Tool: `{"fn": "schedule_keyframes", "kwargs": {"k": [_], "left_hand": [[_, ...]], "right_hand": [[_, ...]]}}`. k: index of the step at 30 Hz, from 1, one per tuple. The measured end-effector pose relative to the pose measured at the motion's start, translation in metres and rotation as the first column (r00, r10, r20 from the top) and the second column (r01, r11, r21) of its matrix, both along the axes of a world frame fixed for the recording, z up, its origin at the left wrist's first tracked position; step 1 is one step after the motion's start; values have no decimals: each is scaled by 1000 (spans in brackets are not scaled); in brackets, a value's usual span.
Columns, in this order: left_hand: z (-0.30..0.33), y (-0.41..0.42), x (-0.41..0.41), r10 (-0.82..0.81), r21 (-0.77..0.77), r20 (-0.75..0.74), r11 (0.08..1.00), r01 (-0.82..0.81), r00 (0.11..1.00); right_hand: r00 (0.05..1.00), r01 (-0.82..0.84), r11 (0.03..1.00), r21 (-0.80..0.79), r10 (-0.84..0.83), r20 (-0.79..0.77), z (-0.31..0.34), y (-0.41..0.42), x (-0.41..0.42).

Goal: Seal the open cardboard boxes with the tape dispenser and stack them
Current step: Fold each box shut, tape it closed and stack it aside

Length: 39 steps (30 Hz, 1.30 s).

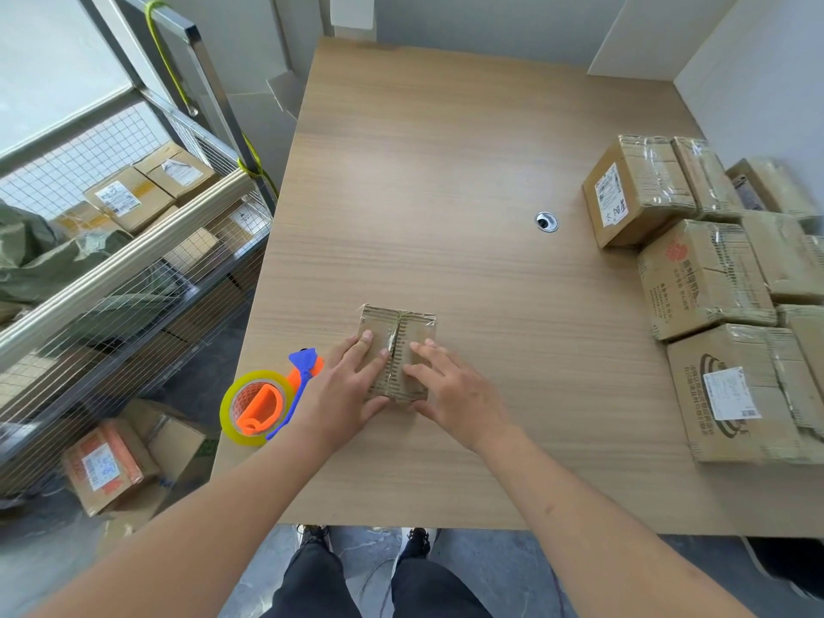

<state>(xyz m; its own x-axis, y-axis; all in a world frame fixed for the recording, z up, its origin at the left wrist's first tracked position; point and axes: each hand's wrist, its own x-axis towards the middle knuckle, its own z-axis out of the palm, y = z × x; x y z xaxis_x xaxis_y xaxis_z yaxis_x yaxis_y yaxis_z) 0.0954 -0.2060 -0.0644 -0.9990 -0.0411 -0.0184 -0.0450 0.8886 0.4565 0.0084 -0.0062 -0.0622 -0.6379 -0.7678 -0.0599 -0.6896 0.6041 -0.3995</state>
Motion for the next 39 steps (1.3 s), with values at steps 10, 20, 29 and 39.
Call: {"fn": "schedule_keyframes", "kwargs": {"k": [10,20,29,39], "left_hand": [[-1,-33,9,-136,28,-40,990,137,990],[-2,-33,9,-103,99,-12,990,104,995],[-2,-23,6,-37,142,-4,989,37,999],[1,-26,7,-134,48,-53,989,137,990]], "right_hand": [[997,24,995,-96,-31,-74,-8,4,3],[996,-6,997,-80,12,85,-5,8,-16],[947,319,929,-186,-303,111,-14,4,10],[684,712,701,-33,-682,257,-9,-6,23]]}}
